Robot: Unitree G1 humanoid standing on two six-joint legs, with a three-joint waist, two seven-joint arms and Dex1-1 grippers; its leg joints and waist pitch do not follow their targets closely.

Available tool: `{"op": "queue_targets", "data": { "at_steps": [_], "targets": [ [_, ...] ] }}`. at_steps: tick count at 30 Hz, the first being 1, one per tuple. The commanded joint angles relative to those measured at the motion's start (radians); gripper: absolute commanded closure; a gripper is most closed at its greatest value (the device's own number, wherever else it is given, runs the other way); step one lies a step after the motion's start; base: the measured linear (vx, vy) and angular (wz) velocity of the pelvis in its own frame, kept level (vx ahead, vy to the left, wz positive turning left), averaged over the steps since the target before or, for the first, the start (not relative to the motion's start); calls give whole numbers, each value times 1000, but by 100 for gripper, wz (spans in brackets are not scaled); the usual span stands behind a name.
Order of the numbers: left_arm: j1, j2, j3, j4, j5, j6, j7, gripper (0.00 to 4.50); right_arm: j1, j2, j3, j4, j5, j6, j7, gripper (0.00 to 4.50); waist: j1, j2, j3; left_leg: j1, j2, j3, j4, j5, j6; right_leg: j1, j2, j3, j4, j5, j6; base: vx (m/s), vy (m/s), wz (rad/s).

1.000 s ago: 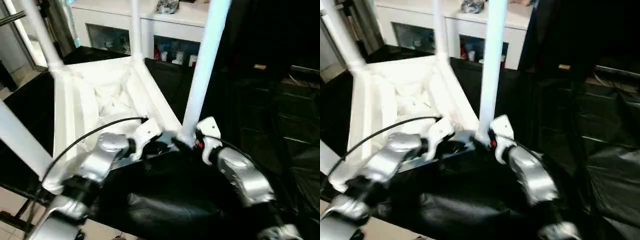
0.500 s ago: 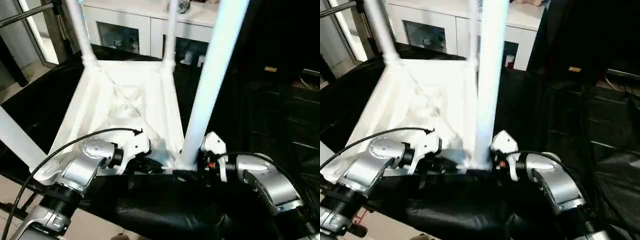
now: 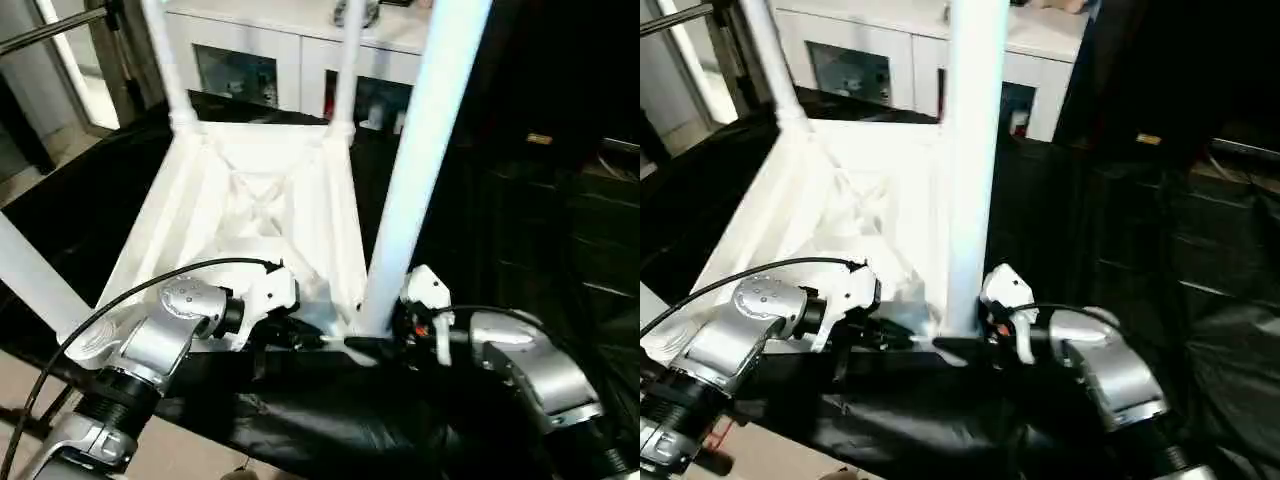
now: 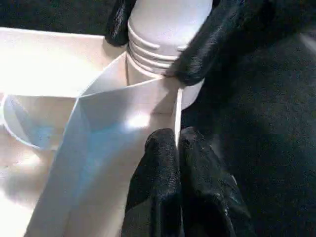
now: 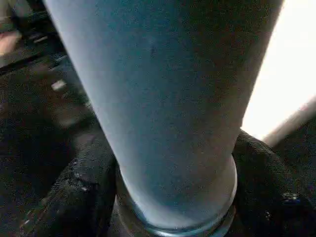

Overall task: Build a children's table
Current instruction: Rotate leg to tighten

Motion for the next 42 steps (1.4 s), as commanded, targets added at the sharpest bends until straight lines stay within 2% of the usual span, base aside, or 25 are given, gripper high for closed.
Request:
{"op": "queue_targets", "data": {
  "at_steps": [1,4,5,7,10,12,13,14,15,18,20,23,24,26,27,28,29,32,37,42],
  "targets": [
    [-41,-64,16,19,-6,21,93,450,-20,61,16,74,-60,15,-155,176,-2,-6,-42,-2,28,-12,-72,-242,-15,41,-72,32,-86,-319,-149,0,0,0],
    [-75,-107,28,55,11,48,177,450,-42,138,-32,134,-65,54,-305,176,-11,-7,-44,-1,28,-13,-72,-239,-21,38,-73,35,-89,-350,-130,0,0,0],
    [-89,-125,32,72,19,57,213,450,-51,167,-52,157,-65,61,-361,176,-12,-6,-45,1,28,-13,-71,-240,-23,35,-73,35,-89,-350,-131,0,0,0],
    [-123,-173,37,114,34,66,302,450,-77,230,-85,214,-73,66,-484,176,-17,-4,-46,-1,28,-13,-72,-232,-24,37,-72,35,-87,-320,-136,0,0,0],
    [-148,-222,43,144,41,64,360,450,-98,273,-80,253,-94,44,-543,176,-17,-1,-48,-2,29,-14,-71,-222,-23,39,-70,35,-83,-259,-147,0,0,0],
    [-160,-247,36,157,49,52,375,450,-110,290,-69,269,-101,0,-538,176,-15,-1,-52,-2,28,-11,-67,-205,-15,41,-71,36,-79,-205,-155,0,0,0],
    [-161,-252,30,159,51,47,370,450,-113,297,-70,267,-86,-1,-515,141,-13,0,-52,-2,26,-10,-65,-194,-8,42,-69,35,-78,-181,-160,0,0,0],
    [-161,-252,30,159,51,47,370,450,-113,297,-70,267,-86,-1,-515,120,-11,-2,-53,-4,26,-10,-64,-177,0,46,-70,35,-75,-150,-165,0,0,0],
    [-160,-255,25,157,49,43,361,450,-114,300,-72,262,-72,-1,-493,106,-11,1,-53,-5,26,-10,-64,-172,3,47,-69,35,-74,-137,-169,0,0,0],
    [-141,-234,8,134,41,28,304,450,-105,266,-34,218,-80,-14,-410,86,-9,-1,-51,-5,27,-10,-65,-177,12,49,-69,34,-75,-142,-170,0,0,0],
    [-125,-209,0,119,28,14,256,450,-90,223,0,185,-82,-42,-331,86,-10,3,-49,-5,29,-11,-67,-197,10,48,-70,34,-78,-165,-170,0,0,0],
    [-105,-173,-8,98,19,-1,193,450,-64,159,33,130,-59,-68,-198,86,-7,0,-48,-5,30,-11,-67,-206,19,50,-71,34,-80,-177,-165,0,0,0],
    [-105,-173,-8,98,19,-1,193,450,-64,159,33,130,-59,-68,-198,86,-7,0,-48,-5,31,-10,-66,-209,26,48,-71,35,-80,-182,-166,0,0,0],
    [-73,-113,-21,57,-3,-33,84,450,-37,78,39,55,-15,-62,-44,86,-4,-2,-46,-4,33,-12,-68,-222,31,49,-72,34,-81,-206,-166,0,0,0],
    [-73,-113,-21,57,-3,-33,84,450,-37,78,39,55,-15,-62,-44,86,-3,-1,-46,-4,35,-12,-69,-224,33,49,-72,35,-80,-207,-165,0,0,0],
    [-59,-84,-21,41,-9,-47,41,450,-29,34,42,23,0,-57,24,86,-4,2,-45,-2,36,-12,-70,-232,35,44,-70,34,-82,-214,-169,0,0,0],
    [-59,-84,-21,41,-9,-47,41,450,-29,34,42,23,0,-57,24,86,-4,1,-46,-2,35,-11,-69,-233,36,44,-69,34,-81,-212,-171,0,0,0],
    [-40,-43,-14,19,-23,-64,-14,450,-17,-46,57,-19,24,-40,135,86,5,-2,-46,1,37,-9,-66,-212,42,42,-70,35,-77,-175,-189,0,0,0],
    [-13,-7,-10,-35,-69,-55,-96,450,-10,-89,52,-46,41,-23,197,86,10,-2,-49,0,37,-6,-62,-175,54,44,-70,33,-68,-104,-211,0,0,0],
    [-2,-2,-9,-60,-88,-43,-131,450,-11,-95,55,-51,47,-10,214,130,15,-2,-46,0,37,-7,-64,-186,46,44,-71,32,-71,-143,-208,0,0,0]
  ]
}}
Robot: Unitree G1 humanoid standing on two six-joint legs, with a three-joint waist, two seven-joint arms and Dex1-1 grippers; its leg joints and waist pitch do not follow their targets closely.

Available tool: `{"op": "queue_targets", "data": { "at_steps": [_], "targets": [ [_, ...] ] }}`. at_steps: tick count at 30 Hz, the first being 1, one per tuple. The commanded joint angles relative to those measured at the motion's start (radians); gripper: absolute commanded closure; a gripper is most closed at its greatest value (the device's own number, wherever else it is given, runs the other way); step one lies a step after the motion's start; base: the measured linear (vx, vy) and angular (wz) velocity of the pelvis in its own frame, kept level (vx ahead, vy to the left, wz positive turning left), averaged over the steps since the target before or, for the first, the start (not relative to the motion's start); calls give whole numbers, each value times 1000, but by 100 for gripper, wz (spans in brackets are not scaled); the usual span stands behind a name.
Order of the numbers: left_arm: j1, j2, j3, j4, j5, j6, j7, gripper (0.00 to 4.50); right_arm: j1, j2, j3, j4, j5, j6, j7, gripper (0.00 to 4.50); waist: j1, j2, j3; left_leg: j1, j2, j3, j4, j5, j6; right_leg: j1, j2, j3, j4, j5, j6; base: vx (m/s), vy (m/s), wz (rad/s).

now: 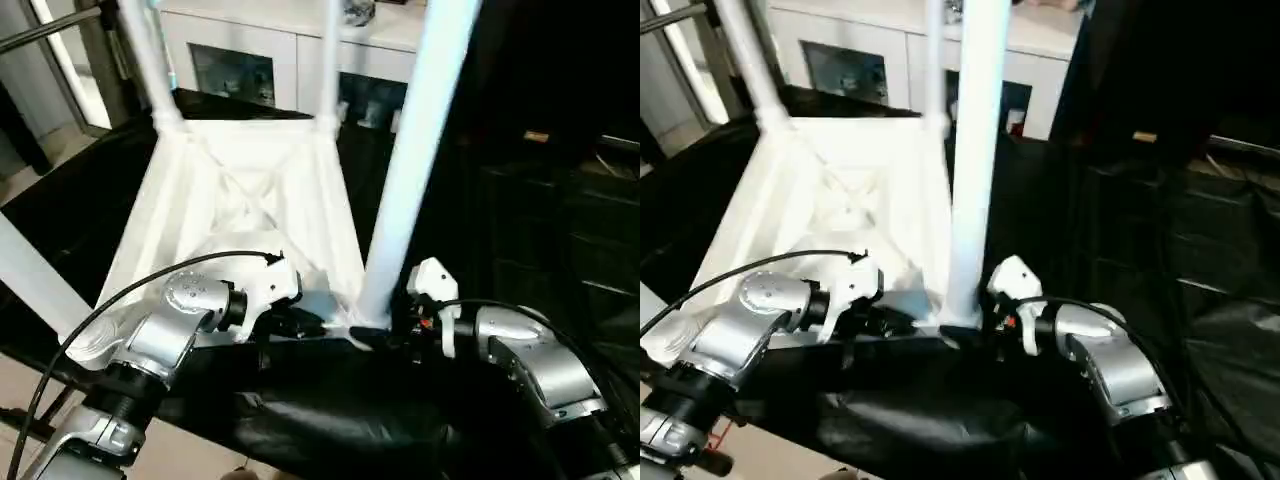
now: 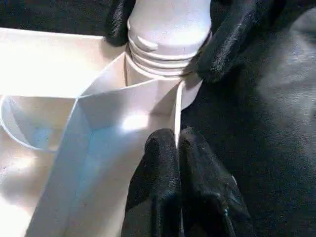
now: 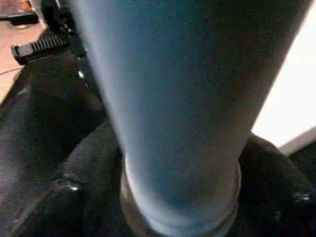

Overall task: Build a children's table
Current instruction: Rotate leg to tighten

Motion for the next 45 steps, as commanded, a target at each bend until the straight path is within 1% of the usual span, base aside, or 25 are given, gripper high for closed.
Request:
{"op": "queue_targets", "data": {
  "at_steps": [1,4,11,14,15,16,17,20,21,22,24,26,27,28,29,30,31,32,34,36,39,41,42,44,45],
  "targets": [
    [-5,-27,-5,-46,-72,-13,-25,450,-1,5,29,-26,15,17,26,130,0,-5,-47,2,36,-6,-61,-192,45,47,-71,36,-70,-157,-204,0,0,0],
    [-3,-27,-7,-50,-71,-9,-25,450,1,13,32,-32,18,24,23,164,1,-6,-48,1,35,-7,-61,-196,36,49,-71,36,-71,-176,-191,0,0,0],
    [-11,-36,-2,-30,-35,-10,20,450,15,27,37,-34,10,28,-2,179,1,-5,-50,0,34,-6,-59,-179,38,49,-70,35,-67,-142,-195,0,0,0],
    [-23,-55,3,-4,-9,-5,76,450,16,57,26,-8,-21,20,-80,180,1,-5,-48,1,33,-7,-62,-195,25,48,-70,35,-72,-185,-183,0,0,0],
    [-40,-89,15,22,7,23,149,450,3,111,4,44,-61,33,-212,180,-2,-4,-47,1,34,-8,-64,-201,16,46,-70,36,-73,-204,-179,0,0,0],
    [-41,-91,15,23,7,24,152,450,2,113,3,46,-63,34,-219,180,-7,-4,-45,0,30,-8,-66,-219,4,45,-70,34,-79,-247,-169,0,0,0],
    [-50,-114,20,36,12,33,187,450,-8,150,-16,83,-83,42,-306,180,-11,-6,-47,-1,29,-11,-68,-223,-6,48,-73,34,-79,-281,-157,0,0,0],
    [-71,-148,24,61,28,41,248,450,-21,203,-49,126,-89,54,-410,180,-20,-7,-47,0,29,-10,-67,-222,-6,45,-72,35,-82,-288,-147,0,0,0],
    [-92,-179,27,90,42,48,305,450,-32,247,-79,157,-84,73,-489,180,-21,-7,-47,0,29,-11,-67,-227,-6,45,-73,36,-84,-300,-144,0,0,0],
    [-99,-190,29,99,46,50,324,450,-36,260,-86,166,-84,74,-514,180,-23,-4,-48,1,28,-10,-66,-218,-8,42,-70,37,-83,-282,-147,0,0,0],
    [-130,-236,38,139,59,57,402,450,-59,316,-113,211,-88,75,-621,180,-24,-4,-49,-1,28,-11,-66,-209,-12,45,-71,36,-81,-267,-148,0,0,0],
    [-149,-268,44,163,66,63,454,450,-73,346,-110,236,-104,59,-667,180,-25,0,-51,2,27,-10,-65,-206,-17,44,-70,36,-80,-246,-153,0,0,0],
    [-155,-280,43,171,69,62,464,450,-81,357,-99,252,-126,32,-688,180,-25,-3,-51,-1,27,-10,-65,-201,-13,48,-71,36,-79,-227,-154,0,0,0],
    [-160,-289,38,176,72,57,467,450,-89,365,-87,267,-149,7,-704,180,-23,0,-53,-2,27,-10,-63,-185,-11,47,-72,37,-76,-199,-156,0,0,0],
    [-163,-299,25,181,81,50,464,450,-96,374,-74,277,-142,-17,-666,180,-24,-2,-56,-3,25,-9,-60,-169,-4,51,-70,36,-72,-155,-163,0,0,0],
    [-164,-302,18,182,84,47,460,450,-98,379,-74,278,-130,-17,-643,146,-23,-2,-56,-4,25,-9,-59,-163,2,52,-70,36,-71,-138,-167,0,0,0],
    [-163,-302,16,182,83,47,454,450,-100,382,-80,274,-118,-10,-632,146,-23,0,-55,-4,25,-8,-59,-159,11,53,-69,36,-70,-119,-172,0,0,0],
    [-163,-303,15,182,83,46,452,450,-100,383,-83,273,-113,-8,-628,125,-23,-1,-55,-4,25,-8,-59,-158,15,54,-69,36,-70,-114,-174,0,0,0],
    [-163,-298,16,185,80,38,442,450,-103,375,-83,260,-104,-1,-598,105,-23,1,-53,-4,26,-9,-61,-170,16,53,-69,35,-72,-134,-175,0,0,0],
    [-153,-271,10,176,68,9,387,450,-93,321,-45,233,-117,-34,-514,90,-22,0,-53,-3,27,-9,-62,-191,16,54,-70,35,-76,-172,-170,0,0,0],
    [-137,-247,5,157,53,0,333,450,-77,275,-25,201,-106,-44,-425,90,-20,-2,-53,-5,28,-8,-60,-182,29,56,-70,36,-74,-146,-171,0,0,0],
    [-107,-205,-10,117,29,-19,240,450,-46,200,-2,131,-66,-53,-281,90,-14,-4,-54,-4,30,-10,-59,-175,40,61,-72,35,-72,-133,-174,0,0,0],
    [-97,-191,-14,103,23,-19,212,450,-36,177,3,107,-53,-50,-239,90,-13,-2,-54,-4,33,-8,-58,-174,52,57,-72,36,-71,-119,-179,0,0,0],
    [-89,-175,-18,92,17,-28,186,450,-29,155,6,86,-41,-42,-203,90,-11,-1,-52,-1,33,-7,-59,-185,55,53,-72,34,-74,-146,-186,0,0,0],
    [-75,-148,-19,72,2,-36,139,450,-19,115,9,56,-25,-33,-140,90,-10,-1,-51,-1,34,-8,-61,-196,47,53,-73,33,-75,-176,-189,0,0,0]
  ]
}}
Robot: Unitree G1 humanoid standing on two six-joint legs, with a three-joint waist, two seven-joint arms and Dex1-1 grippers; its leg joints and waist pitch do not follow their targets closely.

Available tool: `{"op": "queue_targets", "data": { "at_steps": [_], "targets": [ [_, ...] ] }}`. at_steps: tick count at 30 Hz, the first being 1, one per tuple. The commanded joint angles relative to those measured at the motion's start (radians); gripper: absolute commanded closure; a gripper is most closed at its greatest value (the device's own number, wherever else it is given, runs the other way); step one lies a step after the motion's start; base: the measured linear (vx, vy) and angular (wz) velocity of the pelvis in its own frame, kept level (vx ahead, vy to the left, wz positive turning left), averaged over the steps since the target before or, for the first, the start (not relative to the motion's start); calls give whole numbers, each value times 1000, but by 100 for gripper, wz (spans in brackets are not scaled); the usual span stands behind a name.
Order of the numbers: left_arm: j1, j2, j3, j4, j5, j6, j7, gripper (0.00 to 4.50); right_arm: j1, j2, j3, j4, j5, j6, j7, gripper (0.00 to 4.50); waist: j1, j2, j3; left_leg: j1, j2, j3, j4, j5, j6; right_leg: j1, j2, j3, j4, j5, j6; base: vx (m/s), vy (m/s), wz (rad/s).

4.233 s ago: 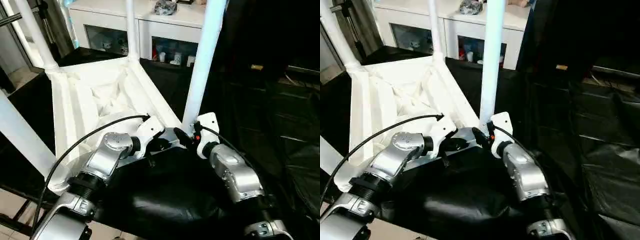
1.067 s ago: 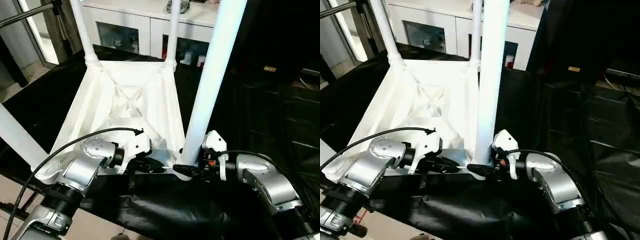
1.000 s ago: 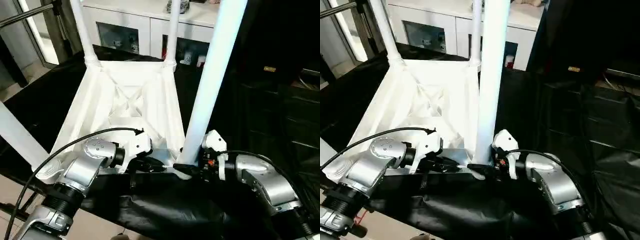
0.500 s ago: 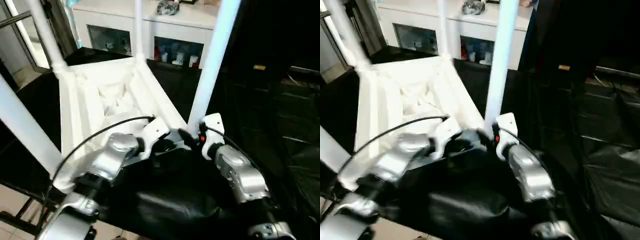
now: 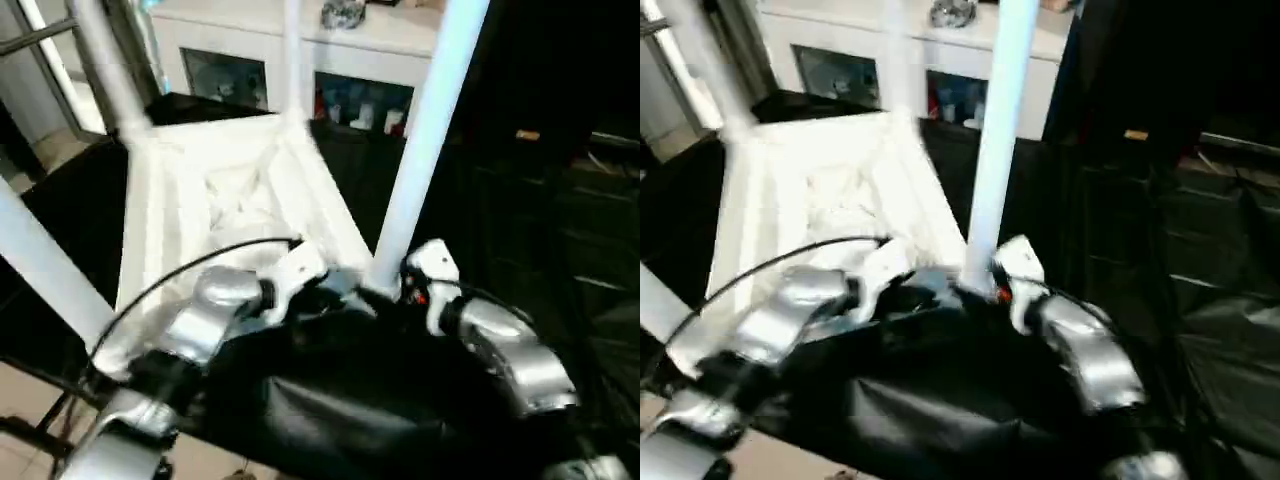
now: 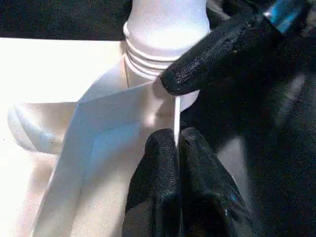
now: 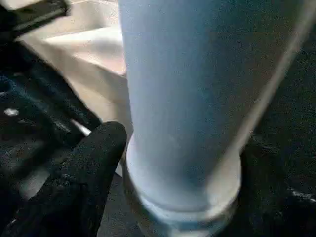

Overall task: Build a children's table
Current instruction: Rotate leg to tighten

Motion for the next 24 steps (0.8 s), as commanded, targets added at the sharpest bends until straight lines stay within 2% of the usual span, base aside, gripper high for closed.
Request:
{"op": "queue_targets", "data": {
  "at_steps": [1,3,5,7,12,15,16,20,23,24],
  "targets": [
    [7,-20,-34,-55,-71,-45,-66,450,13,-12,85,-61,50,17,130,90,6,-5,-49,2,36,-7,-60,-203,47,49,-74,37,-77,-181,-189,0,0,0],
    [16,-1,-29,-67,-85,-46,-103,450,19,-43,90,-80,61,24,181,90,9,-4,-50,5,37,-5,-59,-204,49,46,-72,37,-74,-155,-199,0,0,0],
    [24,16,-24,-77,-95,-46,-136,450,24,-62,88,-93,71,33,217,90,11,-7,-50,0,35,-5,-58,-192,53,50,-71,36,-70,-129,-204,0,0,0],
    [34,40,-22,-94,-110,-40,-176,450,27,-81,89,-104,85,44,250,116,14,-6,-52,-1,35,-6,-56,-174,58,51,-73,34,-66,-105,-209,0,0,0],
    [49,69,-15,-106,-120,-43,-220,450,32,-102,110,-112,82,51,293,160,19,-6,-51,0,35,-5,-56,-177,51,50,-74,32,-69,-136,-206,0,0,0],
    [51,75,-17,-110,-120,-39,-227,450,35,-98,112,-122,86,61,298,171,22,-6,-53,1,36,-5,-56,-174,44,51,-74,32,-67,-135,-204,0,0,0],
    [54,77,-17,-112,-118,-39,-222,450,36,-95,114,-124,88,63,297,178,23,-9,-54,0,36,-5,-55,-166,45,51,-73,32,-65,-120,-205,0,0,0],
    [47,60,-8,-92,-86,-36,-154,450,36,-62,104,-101,69,64,230,181,24,-7,-54,-1,35,-5,-54,-156,46,52,-74,31,-64,-106,-206,0,0,0],
    [22,29,4,-46,-45,-28,-49,450,12,-9,82,-25,2,52,70,182,18,-8,-50,-1,33,-6,-58,-177,24,49,-74,31,-71,-170,-190,0,0,0],
    [15,19,8,-33,-38,-24,-23,450,3,7,76,2,-20,45,20,182,13,-7,-47,-1,30,-8,-63,-204,10,49,-76,29,-78,-235,-175,0,0,0]
  ]
}}
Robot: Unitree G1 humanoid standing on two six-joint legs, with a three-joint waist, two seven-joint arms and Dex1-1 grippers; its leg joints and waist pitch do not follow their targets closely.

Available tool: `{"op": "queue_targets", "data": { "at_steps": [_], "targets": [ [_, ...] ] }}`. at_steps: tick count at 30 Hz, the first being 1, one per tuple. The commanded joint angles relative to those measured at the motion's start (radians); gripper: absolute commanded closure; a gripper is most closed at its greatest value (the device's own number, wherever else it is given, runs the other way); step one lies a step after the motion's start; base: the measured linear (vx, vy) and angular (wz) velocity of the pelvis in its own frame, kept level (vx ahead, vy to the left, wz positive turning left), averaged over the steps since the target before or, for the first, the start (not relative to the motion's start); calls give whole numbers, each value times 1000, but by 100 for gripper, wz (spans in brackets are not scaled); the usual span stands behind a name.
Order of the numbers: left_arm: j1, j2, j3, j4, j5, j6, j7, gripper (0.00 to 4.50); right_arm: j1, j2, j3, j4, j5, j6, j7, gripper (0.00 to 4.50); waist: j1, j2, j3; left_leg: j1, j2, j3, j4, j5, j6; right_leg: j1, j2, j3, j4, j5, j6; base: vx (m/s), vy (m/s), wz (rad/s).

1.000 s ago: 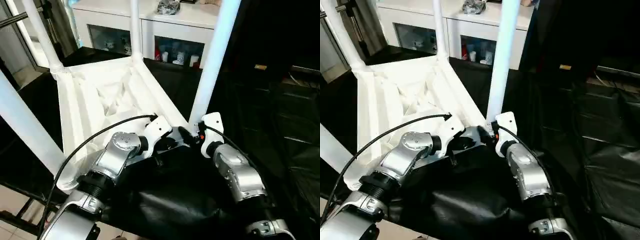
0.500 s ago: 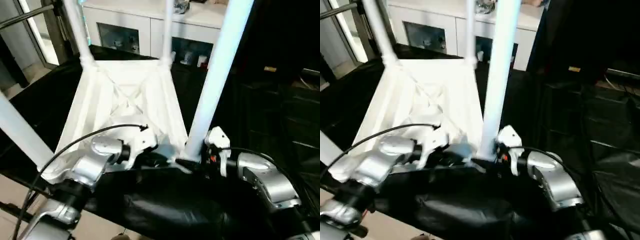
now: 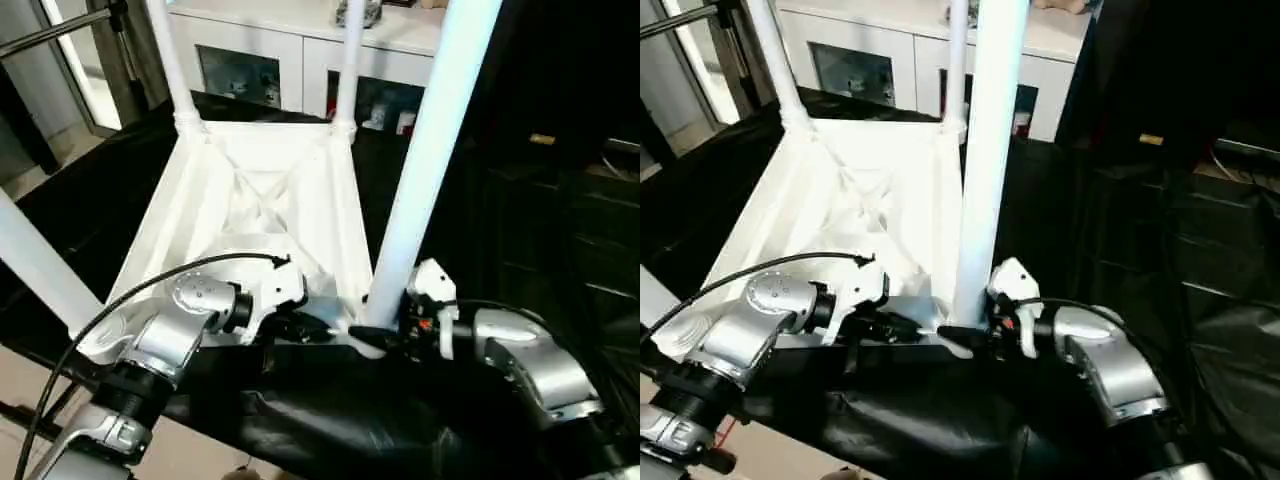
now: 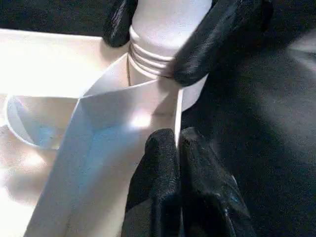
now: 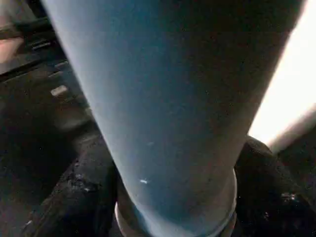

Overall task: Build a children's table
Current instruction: Rotate leg to tighten

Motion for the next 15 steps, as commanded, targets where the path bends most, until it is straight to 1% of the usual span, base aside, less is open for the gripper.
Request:
{"op": "queue_targets", "data": {
  "at_steps": [1,2,3,4,5,6,7,8,9,10,11,12,13,14,15],
  "targets": [
    [-35,-68,17,19,-9,21,103,450,-23,61,21,88,-70,4,-158,182,-5,-7,-45,-5,28,-10,-71,-224,-6,48,-77,35,-84,-299,-154,0,0,0],
    [-37,-72,18,21,-9,25,110,450,-26,68,17,98,-74,5,-176,183,-8,-7,-47,-4,27,-10,-71,-229,-12,48,-78,35,-85,-319,-146,0,0,0],
    [-52,-95,18,38,3,37,152,450,-43,115,-23,141,-66,31,-271,183,-11,-8,-47,-2,27,-12,-70,-229,-16,47,-77,36,-87,-334,-135,0,0,0],
    [-63,-110,19,51,12,47,183,450,-47,141,-43,154,-59,39,-314,183,-16,-6,-45,-1,26,-10,-71,-237,-16,41,-76,38,-91,-346,-131,0,0,0],
    [-63,-110,19,51,12,47,183,450,-47,141,-43,154,-59,39,-314,183,-16,-7,-46,1,25,-11,-70,-241,-16,41,-76,37,-92,-354,-128,0,0,0],
    [-71,-120,20,60,17,54,205,450,-50,158,-56,161,-54,44,-342,183,-16,-7,-48,-1,26,-11,-70,-228,-10,44,-77,38,-90,-333,-127,0,0,0],
    [-96,-161,28,93,25,65,273,450,-57,194,-69,186,-65,44,-420,183,-16,-5,-48,1,28,-9,-68,-221,-6,40,-74,39,-89,-300,-135,0,0,0],
    [-113,-189,31,114,29,70,316,450,-62,214,-67,204,-82,34,-470,183,-17,-5,-49,0,27,-10,-68,-213,-7,41,-74,39,-87,-282,-140,0,0,0],
    [-124,-212,32,127,31,73,338,450,-67,231,-61,217,-95,30,-495,183,-17,-3,-52,0,25,-10,-67,-193,-14,44,-72,37,-81,-236,-151,0,0,0],
    [-124,-212,32,127,31,73,338,450,-67,231,-61,217,-95,30,-495,183,-17,-3,-52,0,25,-10,-67,-193,-14,44,-72,37,-81,-236,-151,0,0,0],
    [-135,-235,31,140,32,70,352,450,-72,247,-47,228,-106,18,-501,183,-15,-4,-52,0,25,-9,-66,-191,-9,45,-73,37,-81,-214,-156,0,0,0],
    [-138,-243,28,143,33,67,353,450,-74,252,-43,230,-108,11,-497,183,-12,-2,-53,-3,24,-9,-63,-178,1,49,-74,38,-79,-178,-160,0,0,0],
    [-139,-248,27,145,33,65,353,450,-75,255,-40,231,-109,6,-495,183,-13,-4,-54,-4,23,-7,-63,-173,6,49,-72,38,-78,-166,-161,0,0,0],
    [-141,-254,24,147,34,61,352,450,-77,258,-37,232,-109,-1,-491,127,-12,-3,-54,-4,23,-8,-63,-170,10,50,-72,38,-77,-160,-162,0,0,0],
    [-140,-256,14,142,31,54,339,450,-77,267,-53,219,-80,-2,-462,113,-11,-1,-54,-4,23,-7,-62,-173,15,50,-73,38,-78,-159,-163,0,0,0]
  ]
}}
